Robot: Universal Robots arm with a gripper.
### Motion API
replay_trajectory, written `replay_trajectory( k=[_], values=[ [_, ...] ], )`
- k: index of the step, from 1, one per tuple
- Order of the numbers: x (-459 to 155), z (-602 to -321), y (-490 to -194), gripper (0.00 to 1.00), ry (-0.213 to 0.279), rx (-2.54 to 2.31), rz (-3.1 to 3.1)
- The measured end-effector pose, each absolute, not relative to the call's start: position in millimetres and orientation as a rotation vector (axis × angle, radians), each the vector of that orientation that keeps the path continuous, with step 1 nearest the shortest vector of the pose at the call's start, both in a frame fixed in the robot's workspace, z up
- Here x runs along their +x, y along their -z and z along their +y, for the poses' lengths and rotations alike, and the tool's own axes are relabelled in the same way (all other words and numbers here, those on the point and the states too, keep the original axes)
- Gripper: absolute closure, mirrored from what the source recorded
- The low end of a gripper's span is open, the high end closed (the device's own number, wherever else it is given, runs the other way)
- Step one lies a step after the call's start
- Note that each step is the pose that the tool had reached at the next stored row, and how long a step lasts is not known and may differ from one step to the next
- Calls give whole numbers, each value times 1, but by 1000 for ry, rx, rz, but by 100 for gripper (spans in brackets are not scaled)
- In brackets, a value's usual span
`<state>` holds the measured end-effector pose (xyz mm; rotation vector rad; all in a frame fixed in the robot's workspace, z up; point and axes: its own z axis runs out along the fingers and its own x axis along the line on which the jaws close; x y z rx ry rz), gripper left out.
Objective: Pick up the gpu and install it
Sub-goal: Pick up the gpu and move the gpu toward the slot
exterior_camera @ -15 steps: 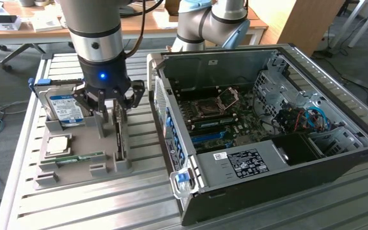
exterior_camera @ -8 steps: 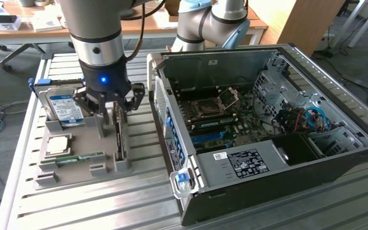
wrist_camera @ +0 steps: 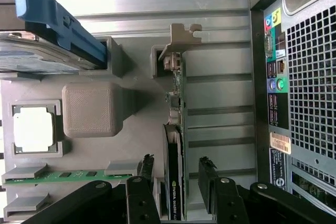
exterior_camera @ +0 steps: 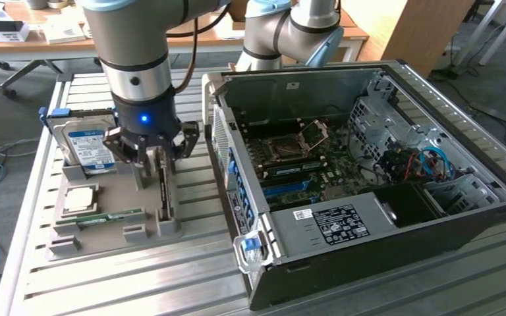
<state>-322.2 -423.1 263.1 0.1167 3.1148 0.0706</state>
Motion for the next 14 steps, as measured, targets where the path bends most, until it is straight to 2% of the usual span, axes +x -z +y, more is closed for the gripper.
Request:
replay_trajectory(
  k=[14],
  values=[
    [-322, -423, -238, 53, -71, 117, 3115]
  ],
)
